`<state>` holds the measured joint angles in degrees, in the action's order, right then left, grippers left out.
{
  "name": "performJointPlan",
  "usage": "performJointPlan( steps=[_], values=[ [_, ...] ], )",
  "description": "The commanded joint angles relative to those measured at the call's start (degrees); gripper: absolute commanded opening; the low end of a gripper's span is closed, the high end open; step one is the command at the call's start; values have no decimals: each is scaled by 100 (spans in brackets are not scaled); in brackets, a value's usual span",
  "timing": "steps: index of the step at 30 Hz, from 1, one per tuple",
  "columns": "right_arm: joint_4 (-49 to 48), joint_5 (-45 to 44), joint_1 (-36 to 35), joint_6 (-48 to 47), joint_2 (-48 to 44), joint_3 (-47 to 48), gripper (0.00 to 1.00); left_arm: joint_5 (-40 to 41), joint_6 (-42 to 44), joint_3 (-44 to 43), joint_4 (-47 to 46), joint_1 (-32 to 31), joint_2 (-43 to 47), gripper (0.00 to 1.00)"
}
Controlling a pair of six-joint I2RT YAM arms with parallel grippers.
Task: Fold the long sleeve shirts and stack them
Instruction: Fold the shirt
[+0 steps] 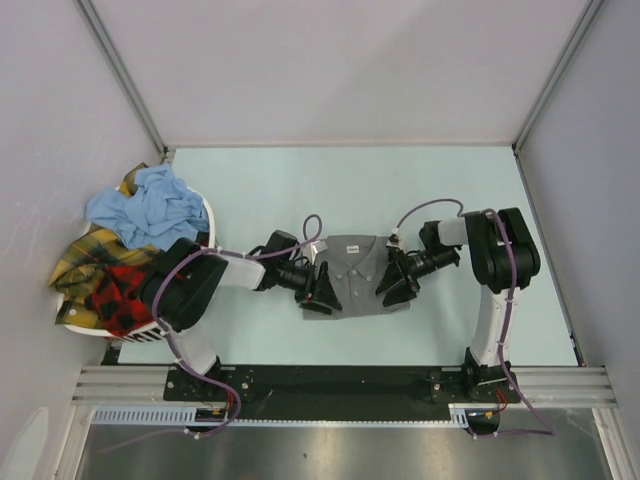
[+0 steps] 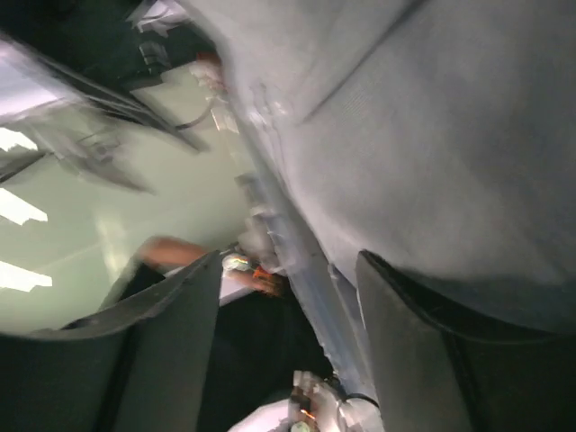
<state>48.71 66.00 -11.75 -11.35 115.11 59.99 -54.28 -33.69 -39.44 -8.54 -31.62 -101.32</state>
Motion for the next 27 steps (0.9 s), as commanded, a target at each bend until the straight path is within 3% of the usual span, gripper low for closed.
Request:
performJointPlan(
  steps=[1,4,8,15,18,21,23,27],
  values=[
    [-204,-534,743,-174,486,4,66,830,336,279,518,533,-222,69],
    [-160,-903,1060,-86,434,92,67,832,783,236,1010,771,41,68],
    [243,-1264,991,-225,-110,197,67,673,1312,77,1862,780,1084,69],
    [1027,-554,683,-422,-1218,628,66,226,1375,-11,1953,702,2484,70],
    [686,-289,350,86,-1377,453,66,277,1156,59,1576,333,2337,69],
    [185,-184,129,527,-1316,-116,66,260,673,7,907,130,1644,69],
    [52,-201,111,599,-1132,-302,66,321,540,-107,880,138,1063,69],
    [-273,-657,513,582,-255,-637,65,392,713,-274,949,488,833,69]
  ],
)
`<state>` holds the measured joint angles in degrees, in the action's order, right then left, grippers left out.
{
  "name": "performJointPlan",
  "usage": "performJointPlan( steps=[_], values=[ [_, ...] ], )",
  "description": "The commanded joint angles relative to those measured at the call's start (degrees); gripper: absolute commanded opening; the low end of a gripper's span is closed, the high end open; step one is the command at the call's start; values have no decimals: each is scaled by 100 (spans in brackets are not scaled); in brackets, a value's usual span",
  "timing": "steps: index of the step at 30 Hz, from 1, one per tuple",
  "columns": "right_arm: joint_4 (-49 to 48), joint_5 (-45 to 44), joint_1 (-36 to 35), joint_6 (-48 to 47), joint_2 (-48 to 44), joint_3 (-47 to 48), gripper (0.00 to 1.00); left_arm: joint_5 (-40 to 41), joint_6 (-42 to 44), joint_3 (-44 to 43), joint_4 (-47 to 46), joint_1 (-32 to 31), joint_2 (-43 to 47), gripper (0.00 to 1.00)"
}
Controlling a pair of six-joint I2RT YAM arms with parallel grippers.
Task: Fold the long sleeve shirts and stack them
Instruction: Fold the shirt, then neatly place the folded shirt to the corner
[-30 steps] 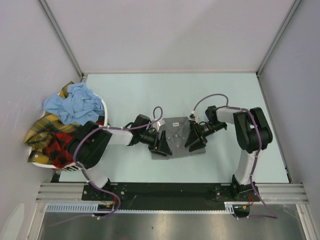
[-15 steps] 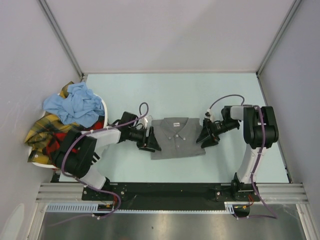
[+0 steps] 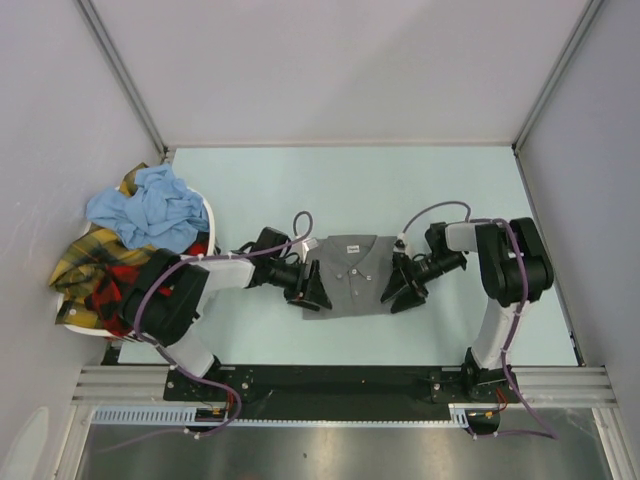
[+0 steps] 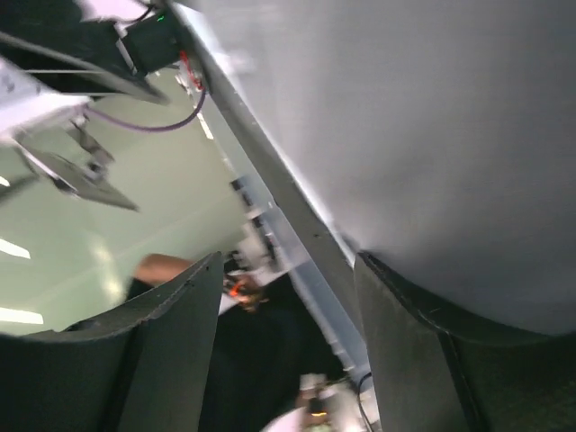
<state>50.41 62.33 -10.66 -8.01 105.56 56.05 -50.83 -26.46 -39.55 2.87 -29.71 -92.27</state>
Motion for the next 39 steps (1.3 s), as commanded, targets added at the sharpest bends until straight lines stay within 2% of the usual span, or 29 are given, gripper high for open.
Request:
performJointPlan(
  steps=[1,4,5,6,9,12,15,16,18,20,23,27,29,39],
  values=[
    [-514,-404,528,378,807,-253,66,64,113,-438,140,352,-28,69],
    [-393,-231,767,406,862,-78,65,73,614,-694,738,536,506,72],
    [-148,-108,749,319,757,-7,65,117,755,-738,889,572,961,73],
    [-41,-2,723,292,617,63,65,248,1017,-782,1073,633,1191,74],
    [127,245,364,247,-156,414,64,661,924,-695,1575,904,2034,80],
    [-653,-271,-347,588,-1079,652,59,1160,617,-528,1892,1334,2624,87],
    [-1541,-1448,-1314,346,-1722,714,53,1452,694,-694,2164,1809,2732,92],
    [-1682,-2173,-1943,161,-1819,749,50,1496,738,-886,2147,1959,2706,93],
    [-1964,-3106,-2535,-268,-1811,977,46,1663,747,-1272,2313,2346,2557,93],
    [-2183,-3629,-3359,-446,-1706,1187,45,1646,774,-1449,2472,2575,2319,93],
    [-2579,-4447,-4213,-850,-1469,1198,44,1839,843,-1521,2683,2611,2301,91],
    [-3142,-5123,-4812,-1036,-987,1092,44,2366,511,-1372,2894,2620,2196,90],
    [-3449,-5274,-4998,-1123,-792,1040,44,2683,378,-1336,2903,2637,2187,90],
    [-4329,-5599,-5386,-1221,-238,609,44,2710,115,-967,2824,2655,2003,88]
  ],
)
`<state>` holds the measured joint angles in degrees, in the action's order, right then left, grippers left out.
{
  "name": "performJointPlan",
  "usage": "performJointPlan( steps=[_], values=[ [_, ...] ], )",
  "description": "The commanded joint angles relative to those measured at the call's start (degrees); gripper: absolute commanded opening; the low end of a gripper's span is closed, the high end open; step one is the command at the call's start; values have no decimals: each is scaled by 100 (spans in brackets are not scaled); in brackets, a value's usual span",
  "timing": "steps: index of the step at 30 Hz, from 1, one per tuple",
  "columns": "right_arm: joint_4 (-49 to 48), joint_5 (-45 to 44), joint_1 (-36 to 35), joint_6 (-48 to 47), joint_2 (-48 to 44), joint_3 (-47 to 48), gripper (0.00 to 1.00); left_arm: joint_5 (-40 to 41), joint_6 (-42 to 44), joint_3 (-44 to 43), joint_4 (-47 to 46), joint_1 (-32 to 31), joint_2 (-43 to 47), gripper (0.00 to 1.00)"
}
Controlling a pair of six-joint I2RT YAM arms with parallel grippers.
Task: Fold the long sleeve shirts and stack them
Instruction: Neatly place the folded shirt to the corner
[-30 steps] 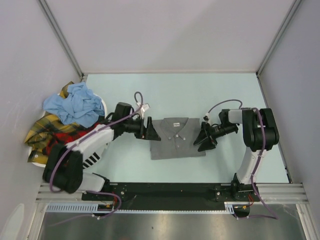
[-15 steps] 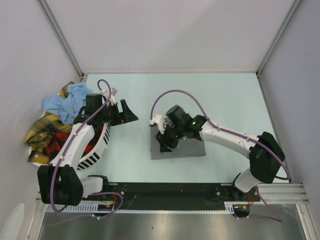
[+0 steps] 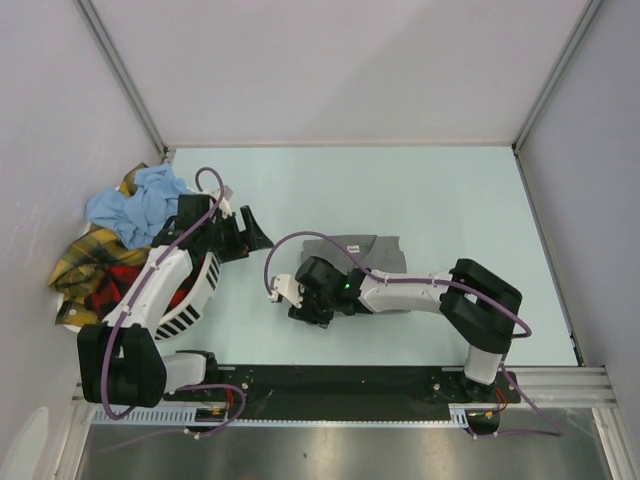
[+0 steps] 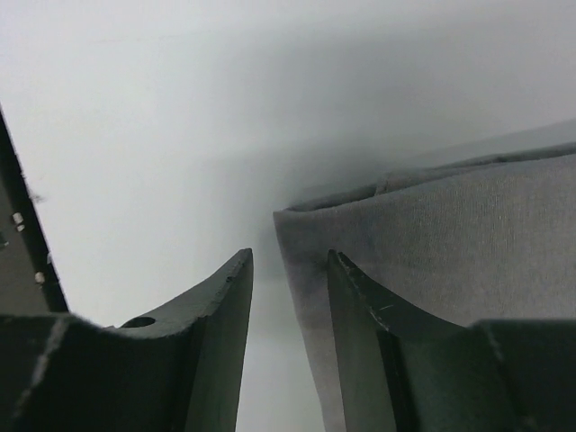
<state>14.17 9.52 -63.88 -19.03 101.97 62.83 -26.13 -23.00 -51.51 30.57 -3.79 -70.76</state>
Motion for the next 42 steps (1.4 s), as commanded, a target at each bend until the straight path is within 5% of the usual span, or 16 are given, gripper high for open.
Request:
performJointPlan(
  steps=[1,3,8,21,34,39,42],
  values=[
    [-810,-336,-63,-101,191,-86,43,223,-240,237,37,63,-175,88],
    [-872,-398,-72,-49,270,-113,38,214,-257,298,46,63,-253,87],
    [-908,-407,-2,-5,105,-183,0,-234,-406,598,-121,54,-491,86],
    [-916,665,850,364,-819,-122,0,-1122,-1319,1116,-1184,-614,-886,95],
    [-969,842,719,443,-793,-7,0,-1395,-2524,1467,-2573,-1194,-1677,99],
    [-1092,596,771,557,-696,159,0,-1342,-2788,1503,-2994,-1475,-2046,93],
    [-1110,560,842,619,-679,238,0,-1272,-2789,1249,-3030,-1572,-2345,80]
  ],
)
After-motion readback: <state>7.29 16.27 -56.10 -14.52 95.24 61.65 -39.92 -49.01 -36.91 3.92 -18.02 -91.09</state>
